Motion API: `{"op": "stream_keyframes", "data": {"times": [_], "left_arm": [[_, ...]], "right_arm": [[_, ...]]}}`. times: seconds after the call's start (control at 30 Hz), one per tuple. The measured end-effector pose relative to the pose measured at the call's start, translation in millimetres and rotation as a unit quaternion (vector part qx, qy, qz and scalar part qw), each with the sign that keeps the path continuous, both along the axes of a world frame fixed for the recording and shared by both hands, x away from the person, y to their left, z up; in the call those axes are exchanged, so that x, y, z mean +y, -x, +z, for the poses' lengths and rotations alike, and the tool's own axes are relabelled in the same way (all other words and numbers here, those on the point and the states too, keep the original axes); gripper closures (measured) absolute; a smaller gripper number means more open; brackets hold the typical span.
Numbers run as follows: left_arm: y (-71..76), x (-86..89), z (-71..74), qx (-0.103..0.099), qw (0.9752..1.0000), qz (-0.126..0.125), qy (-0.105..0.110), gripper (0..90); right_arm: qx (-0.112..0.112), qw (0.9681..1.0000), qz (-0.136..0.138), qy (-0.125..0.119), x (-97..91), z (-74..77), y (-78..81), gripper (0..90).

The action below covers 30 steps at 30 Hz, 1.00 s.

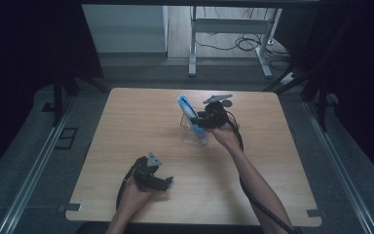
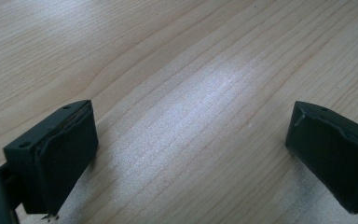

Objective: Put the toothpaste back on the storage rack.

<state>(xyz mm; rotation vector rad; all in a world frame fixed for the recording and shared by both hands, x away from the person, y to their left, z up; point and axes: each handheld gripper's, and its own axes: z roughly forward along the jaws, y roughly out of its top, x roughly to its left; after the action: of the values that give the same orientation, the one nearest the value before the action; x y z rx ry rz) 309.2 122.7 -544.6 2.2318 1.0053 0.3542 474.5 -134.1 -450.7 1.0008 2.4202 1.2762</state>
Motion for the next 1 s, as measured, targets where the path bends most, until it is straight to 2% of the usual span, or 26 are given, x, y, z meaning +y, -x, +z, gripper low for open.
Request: {"op": "stream_keyframes", "data": {"times": [0.33,0.6,1.0], "left_arm": [[0.0,0.0,0.0,0.000,1.0000,0.000,0.000,2.3],[0.0,0.0,0.0,0.000,1.0000,0.000,0.000,2.2],[0.0,0.0,0.0,0.000,1.0000,0.000,0.000,2.3]], "right_arm": [[-0.010,0.9998,0.015,-0.008,1.2,8.1,7.1,45.1],[-0.015,0.9995,0.026,-0.004,-0.1,14.0,11.8,42.5],[-0.014,0.9996,0.022,0.004,-13.2,20.3,18.9,38.5]]}}
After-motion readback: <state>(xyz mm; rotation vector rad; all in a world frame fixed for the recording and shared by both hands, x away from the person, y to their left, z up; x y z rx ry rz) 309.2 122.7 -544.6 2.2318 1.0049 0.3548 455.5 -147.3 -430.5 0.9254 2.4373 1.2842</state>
